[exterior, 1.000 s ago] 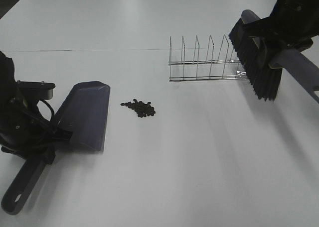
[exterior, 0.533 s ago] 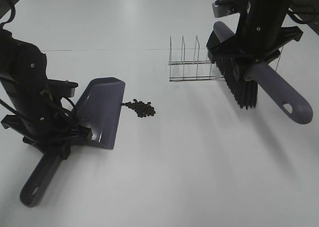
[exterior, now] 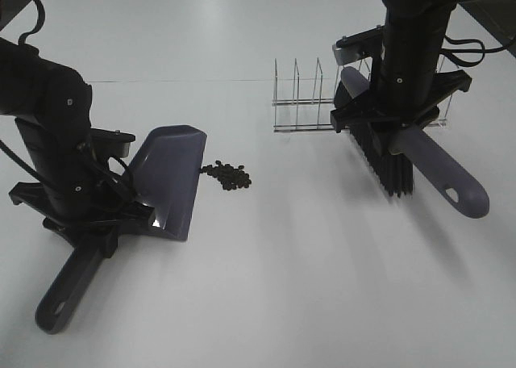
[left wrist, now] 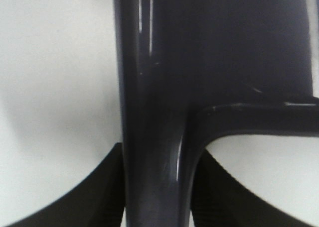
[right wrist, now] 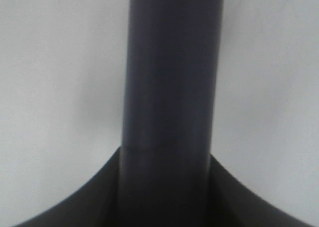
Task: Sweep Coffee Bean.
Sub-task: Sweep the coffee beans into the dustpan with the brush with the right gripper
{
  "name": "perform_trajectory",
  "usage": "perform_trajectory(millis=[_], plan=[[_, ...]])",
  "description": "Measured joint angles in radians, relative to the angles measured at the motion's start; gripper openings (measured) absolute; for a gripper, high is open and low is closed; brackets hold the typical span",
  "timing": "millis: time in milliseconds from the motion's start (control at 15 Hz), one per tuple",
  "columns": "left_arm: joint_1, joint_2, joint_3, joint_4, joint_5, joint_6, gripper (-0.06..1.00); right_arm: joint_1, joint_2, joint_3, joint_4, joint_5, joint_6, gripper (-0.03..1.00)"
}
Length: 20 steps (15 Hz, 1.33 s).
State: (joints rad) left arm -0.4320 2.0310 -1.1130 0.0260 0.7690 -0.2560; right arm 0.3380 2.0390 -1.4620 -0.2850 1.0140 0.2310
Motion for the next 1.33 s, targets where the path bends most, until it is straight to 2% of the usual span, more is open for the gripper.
perform_trajectory(millis=[267, 800, 1200, 1333], plan=[[0.0, 0.0, 0.0, 0.003, -0.001, 0.005, 0.32, 0.078, 0.05, -0.026, -0.028, 0.032, 0.03, 0.33], [0.0, 0.0, 0.0, 0.017, -0.001, 0.03, 0.32, 0.286, 0.271, -0.309, -0.001, 0.199, 0.072, 0.33], [0.0, 0.0, 0.0, 0.029, -0.001, 0.033, 0.32, 0.332, 0.366, -0.493, 0.229, 0.21, 0.082, 0.33], [0.0, 0.0, 0.0, 0.029, -0.001, 0.033, 0.32, 0.336, 0.4, -0.515, 0.348, 0.182, 0.098, 0.33]])
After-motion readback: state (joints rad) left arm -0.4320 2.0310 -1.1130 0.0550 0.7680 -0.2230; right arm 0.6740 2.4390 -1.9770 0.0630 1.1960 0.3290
